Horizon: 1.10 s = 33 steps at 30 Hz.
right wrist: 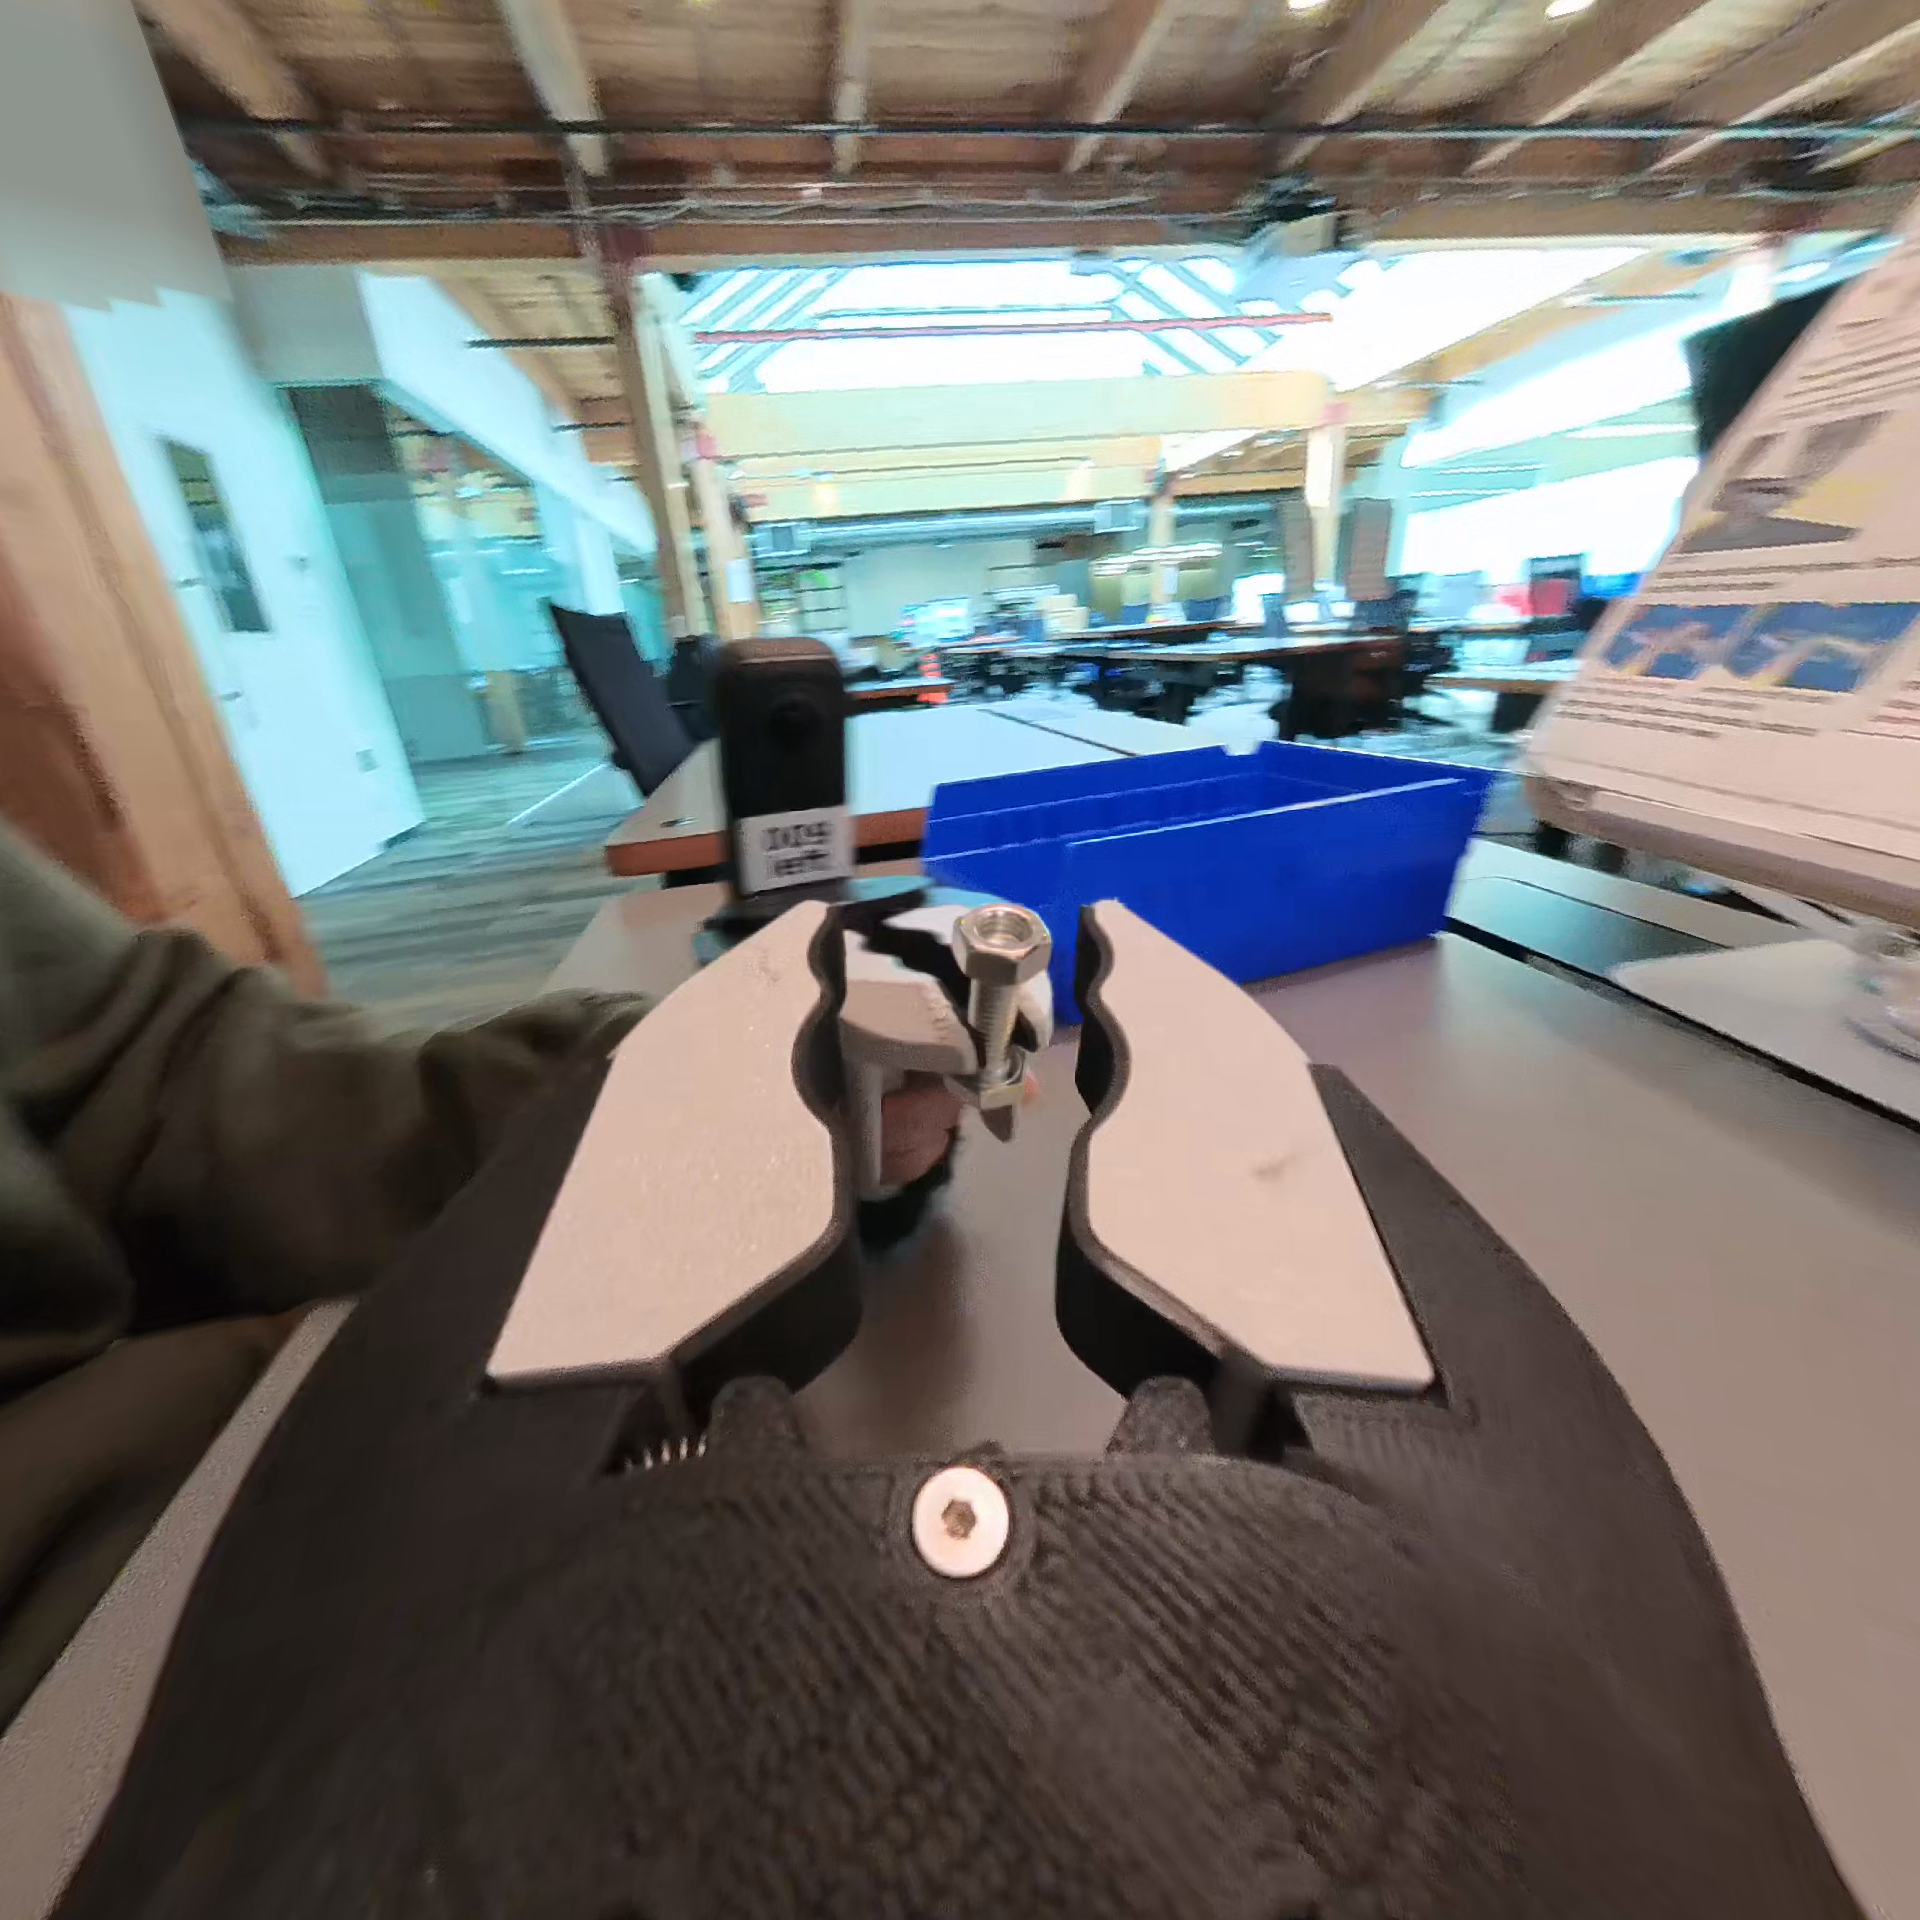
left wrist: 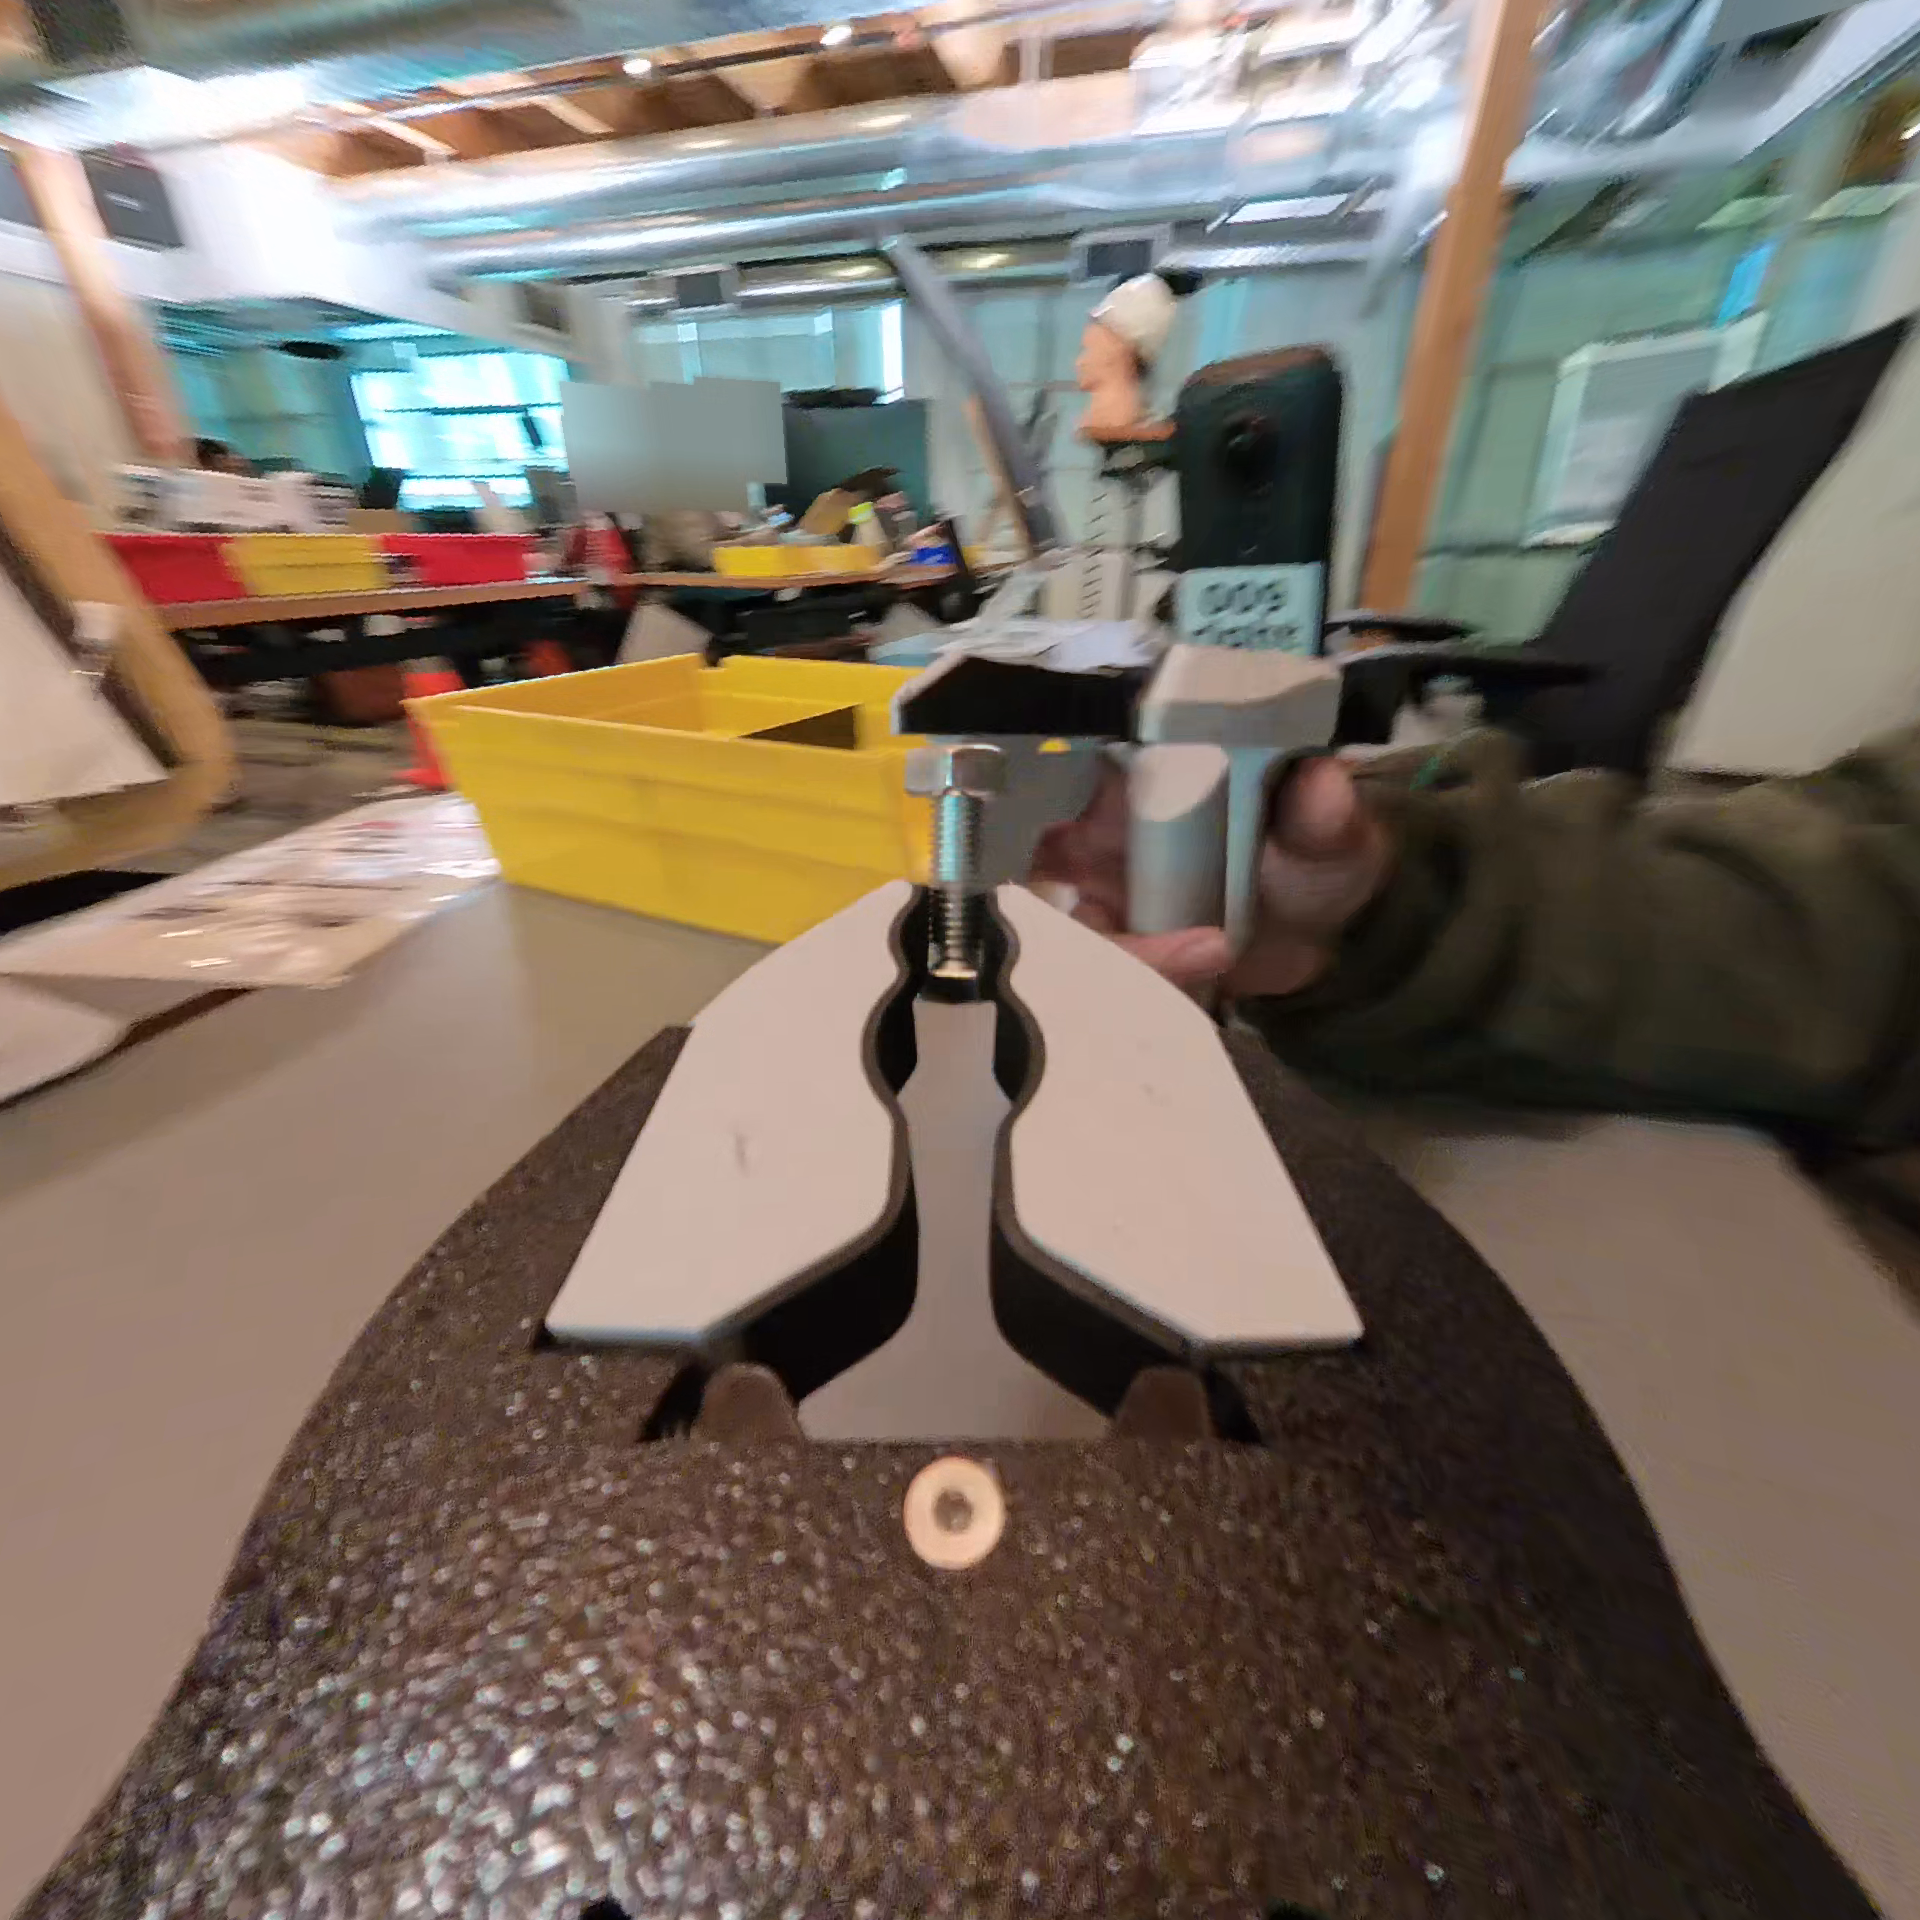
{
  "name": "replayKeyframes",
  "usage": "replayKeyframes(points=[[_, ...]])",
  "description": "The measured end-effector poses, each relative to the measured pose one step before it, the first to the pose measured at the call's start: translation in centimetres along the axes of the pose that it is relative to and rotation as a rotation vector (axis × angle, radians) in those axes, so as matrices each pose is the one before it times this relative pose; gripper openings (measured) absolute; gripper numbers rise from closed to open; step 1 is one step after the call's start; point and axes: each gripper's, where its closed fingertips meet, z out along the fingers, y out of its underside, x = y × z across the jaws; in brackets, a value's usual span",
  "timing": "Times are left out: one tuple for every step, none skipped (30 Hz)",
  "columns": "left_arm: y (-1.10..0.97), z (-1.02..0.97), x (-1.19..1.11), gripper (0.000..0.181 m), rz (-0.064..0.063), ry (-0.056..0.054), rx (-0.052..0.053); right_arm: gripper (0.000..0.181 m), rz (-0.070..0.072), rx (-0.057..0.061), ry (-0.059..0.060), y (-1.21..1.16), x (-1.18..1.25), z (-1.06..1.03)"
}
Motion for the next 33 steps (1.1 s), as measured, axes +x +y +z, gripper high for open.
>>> replayKeyframes(points=[[0.206, -0.038, -0.381, 0.009, 0.0371, -0.0375, -0.0224, 0.040, -0.0013, 0.0031, 0.0619, 0.062, 0.806, 0.046], [0.124, 0.012, -0.197, 0.009, 0.0235, -0.0240, -0.0133, 0.039, -0.0030, 0.0032, 0.0404, 0.084, 0.478, 0.047], [0.079, 0.027, -0.123, 0.009, 0.0120, -0.0166, -0.0059, 0.036, 0.0012, 0.0010, 0.0254, 0.108, 0.285, 0.074], [0.057, 0.062, 0.080, 0.009, 0.0033, 0.0020, -0.0044, 0.034, 0.0047, -0.0064, 0.0290, 0.190, 0.333, 0.070], [0.016, 0.040, 0.051, 0.009, -0.0006, 0.0016, -0.0004, 0.033, 0.0048, -0.0071, 0.0199, 0.179, 0.219, 0.074], [-0.033, 0.009, -0.048, 0.009, 0.0017, -0.0059, 0.0030, 0.031, 0.0065, -0.0076, 0.0059, 0.158, 0.045, 0.063], [-0.015, 0.000, 0.019, 0.009, -0.0004, 0.0024, 0.0005, 0.031, 0.0075, -0.0075, 0.0139, 0.130, 0.181, 0.058], [0.073, -0.006, -0.055, 0.009, -0.0020, -0.0011, -0.0036, 0.032, 0.0044, -0.0019, 0.0124, 0.065, 0.176, 0.022], [0.058, -0.009, -0.085, 0.009, 0.0029, -0.0055, -0.0022, 0.029, 0.0039, -0.0035, -0.0053, 0.084, -0.041, 0.014], [0.073, 0.019, 0.054, 0.009, 0.0020, 0.0046, -0.0047, 0.028, 0.0036, -0.0048, -0.0050, 0.091, -0.030, 0.019], [0.018, 0.033, 0.052, 0.009, 0.0011, 0.0027, -0.0014, 0.028, 0.0031, -0.0010, -0.0030, 0.048, -0.016, -0.002], [-0.044, 0.022, 0.014, 0.009, 0.0022, -0.0022, 0.0030, 0.026, 0.0034, -0.0029, -0.0110, 0.061, -0.146, 0.022], [-0.016, 0.030, 0.066, 0.009, 0.0009, 0.0017, 0.0003, 0.024, 0.0018, -0.0057, -0.0107, 0.065, -0.153, 0.033], [0.060, 0.027, 0.019, 0.009, 0.0018, -0.0010, -0.0039, 0.023, -0.0026, -0.0023, -0.0005, 0.027, -0.053, 0.031], [0.075, 0.015, -0.064, 0.009, 0.0049, -0.0074, -0.0053, 0.021, -0.0066, -0.0039, -0.0018, 0.040, -0.071, 0.014], [0.074, 0.002, -0.011, 0.009, 0.0058, -0.0024, -0.0060, 0.019, -0.0053, -0.0067, -0.0018, 0.064, -0.055, 0.012], [0.082, 0.005, -0.010, 0.009, 0.0028, 0.0004, -0.0054, 0.019, -0.0008, -0.0078, 0.0032, 0.072, 0.045, 0.021], [0.076, -0.001, -0.044, 0.009, 0.0003, -0.0019, -0.0033, 0.019, 0.0021, -0.0076, 0.0000, 0.073, 0.015, 0.019], [0.124, 0.037, -0.031, 0.009, 0.0021, -0.0020, -0.0072, 0.019, 0.0056, -0.0065, 0.0000, 0.078, 0.056, 0.019], [0.181, 0.041, 0.034, 0.009, 0.0020, 0.0031, -0.0116, 0.019, 0.0092, -0.0095, -0.0049, 0.117, 0.043, 0.025], [0.135, 0.024, 0.149, 0.009, -0.0051, 0.0136, -0.0084, 0.018, 0.0057, -0.0137, -0.0136, 0.173, -0.012, -0.011], [-0.091, -0.004, 0.392, 0.009, -0.0208, 0.0343, 0.0042, 0.018, -0.0047, -0.0135, -0.0251, 0.119, -0.121, -0.067], [-0.430, -0.050, 0.766, 0.009, -0.0445, 0.0686, 0.0272, 0.018, -0.0115, -0.0063, -0.0429, -0.061, -0.379, -0.164], [-0.817, -0.124, 1.224, 0.009, -0.0694, 0.1077, 0.0550, 0.018, -0.0172, 0.0081, -0.0704, -0.372, -0.768, -0.294], [-0.941, -0.136, 1.622, 0.009, -0.0825, 0.1381, 0.0622, 0.018, -0.0192, 0.0274, -0.0958, -0.716, -1.199, -0.425], [-0.553, 0.055, 1.442, 0.009, -0.0592, 0.1147, 0.0379, 0.018, -0.0105, 0.0313, -0.1075, -0.782, -1.489, -0.366], [-0.007, 0.262, 0.934, 0.009, -0.0078, 0.0616, 0.0058, 0.018, -0.0026, 0.0096, -0.0826, -0.446, -1.292, -0.046], [-0.009, 0.215, 0.801, 0.009, 0.0084, 0.0478, 0.0037, 0.018, -0.0111, 0.0018, -0.0481, -0.200, -0.879, 0.101], [-0.079, 0.131, 0.832, 0.009, -0.0084, 0.0555, 0.0023, 0.018, -0.0209, 0.0068, -0.0474, -0.164, -0.882, 0.095], [-0.046, 0.124, 0.511, 0.009, -0.0089, 0.0350, 0.0002, 0.018, -0.0155, 0.0107, -0.0477, -0.166, -0.840, 0.126], [0.010, 0.090, 0.368, 0.009, -0.0033, 0.0244, -0.0004, 0.018, -0.0033, 0.0122, -0.0248, -0.133, -0.411, 0.127], [0.086, 0.072, 0.305, 0.009, -0.0068, 0.0229, -0.0050, 0.019, 0.0075, 0.0098, -0.0270, -0.046, -0.374, 0.109], [0.076, 0.041, 0.066, 0.009, -0.0011, 0.0041, -0.0037, 0.018, 0.0088, 0.0049, -0.0219, 0.036, -0.281, 0.101]])
